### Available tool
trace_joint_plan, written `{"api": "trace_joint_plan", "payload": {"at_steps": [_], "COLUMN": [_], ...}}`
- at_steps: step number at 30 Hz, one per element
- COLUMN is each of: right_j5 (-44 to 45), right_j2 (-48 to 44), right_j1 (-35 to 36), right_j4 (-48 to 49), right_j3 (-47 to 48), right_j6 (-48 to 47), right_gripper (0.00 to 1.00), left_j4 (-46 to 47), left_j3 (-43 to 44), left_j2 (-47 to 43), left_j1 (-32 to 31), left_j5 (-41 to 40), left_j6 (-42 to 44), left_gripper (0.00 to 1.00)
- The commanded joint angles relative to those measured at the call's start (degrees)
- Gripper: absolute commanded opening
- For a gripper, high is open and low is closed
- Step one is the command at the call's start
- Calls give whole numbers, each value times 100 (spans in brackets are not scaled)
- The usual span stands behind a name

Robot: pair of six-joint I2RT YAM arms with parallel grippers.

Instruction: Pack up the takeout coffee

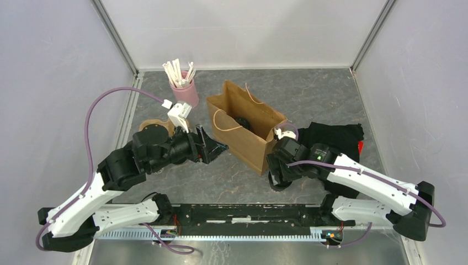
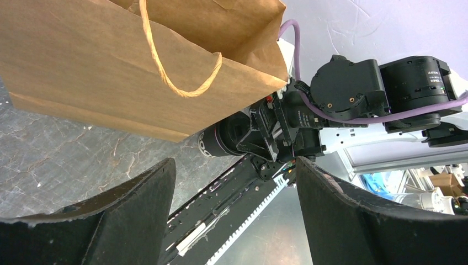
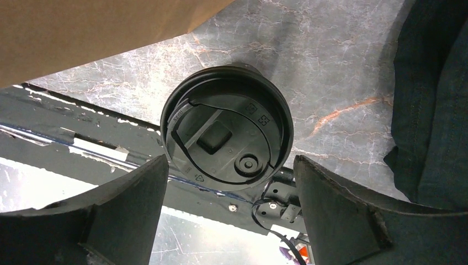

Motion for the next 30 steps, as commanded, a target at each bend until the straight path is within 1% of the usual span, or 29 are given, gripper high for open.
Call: {"api": "trace_joint_plan", "payload": {"at_steps": [1,8,16,23,28,30], "right_j5": [125,279,321,495,510,503], "right_j2": [97,261,408,556,544,535], "right_j1": [91,104,186,354,370,374], "right_j4": [143,78,48,-231,-90,-21], "right_j3": [104,152,260,577,408,251], "right_j6": [38,-66,-48,-10,50,54], "right_gripper": [90,92,87,89,87,84], "left_j4": [199,188,170,177,188,183], "left_j3": [-64,-52,-41,-80,-85,-78], "left_j2": [-106,-109,-73,-74,-69,-82], "left_j1": [-17,-17,-16,-15,-17,-14], "left_j5": [-72,-90,-90,-77,-64,-63], "left_j6": [92,70,84,92,102,95], "left_gripper": [85,86,86,86,86,86]}}
